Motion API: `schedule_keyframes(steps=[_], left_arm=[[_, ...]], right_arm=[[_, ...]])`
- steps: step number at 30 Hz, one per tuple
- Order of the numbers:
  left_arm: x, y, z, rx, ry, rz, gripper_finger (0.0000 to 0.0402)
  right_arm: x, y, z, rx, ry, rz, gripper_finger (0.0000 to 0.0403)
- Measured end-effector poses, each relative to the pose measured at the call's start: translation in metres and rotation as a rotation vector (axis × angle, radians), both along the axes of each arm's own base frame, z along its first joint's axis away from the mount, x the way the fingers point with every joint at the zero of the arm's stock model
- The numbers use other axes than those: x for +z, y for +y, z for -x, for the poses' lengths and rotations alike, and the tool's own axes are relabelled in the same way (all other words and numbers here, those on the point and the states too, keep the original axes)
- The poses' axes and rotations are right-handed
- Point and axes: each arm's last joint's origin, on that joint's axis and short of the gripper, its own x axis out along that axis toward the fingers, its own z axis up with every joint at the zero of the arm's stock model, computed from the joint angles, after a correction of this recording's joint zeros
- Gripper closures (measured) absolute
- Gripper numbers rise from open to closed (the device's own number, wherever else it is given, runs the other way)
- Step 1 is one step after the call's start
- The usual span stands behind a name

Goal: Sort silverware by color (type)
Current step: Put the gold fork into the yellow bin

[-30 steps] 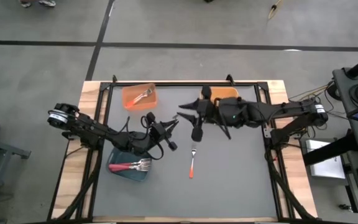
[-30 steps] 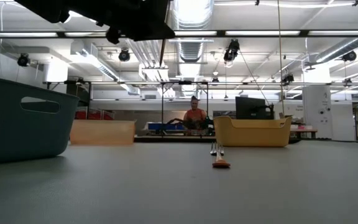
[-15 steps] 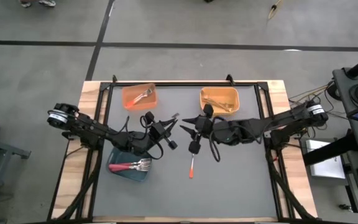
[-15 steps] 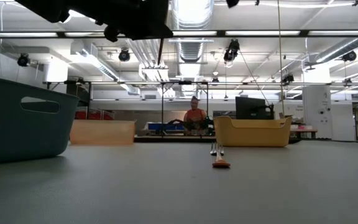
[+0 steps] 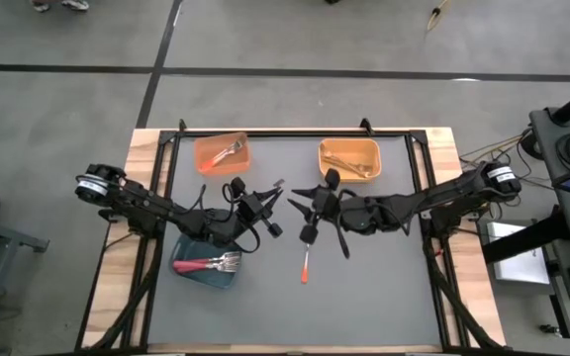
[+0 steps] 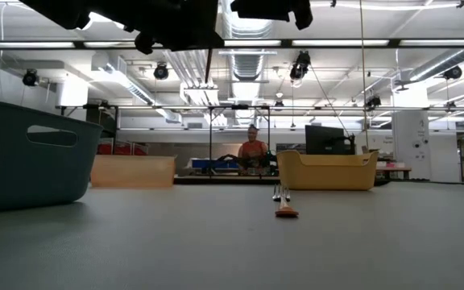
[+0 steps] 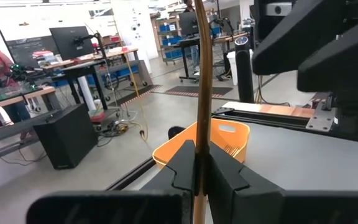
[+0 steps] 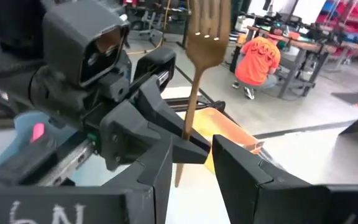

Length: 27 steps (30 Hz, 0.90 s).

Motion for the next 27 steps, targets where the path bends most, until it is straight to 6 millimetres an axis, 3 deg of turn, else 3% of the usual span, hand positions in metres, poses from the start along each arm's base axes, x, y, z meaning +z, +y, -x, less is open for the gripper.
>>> schedule_keyframes(steps=[6,15,27], left_arm=[[0.000,0.000,0.000,0.001,-0.004,0.003,0.0398],[0.000,0.000,0.000,0.004,-0.004,0.002,0.0398],[0.000,0.000,0.000,0.004,-0.001,0.002,0.0398]], right_arm=[[0.004,0.000,-0.001,0.014,0.036,0.093,0.0296],[0.021,0.001,-0.004,0.002,-0.047,0.007,0.0296],[0.017,0.001,-0.004,0.018,0.019,0.130,0.0296]])
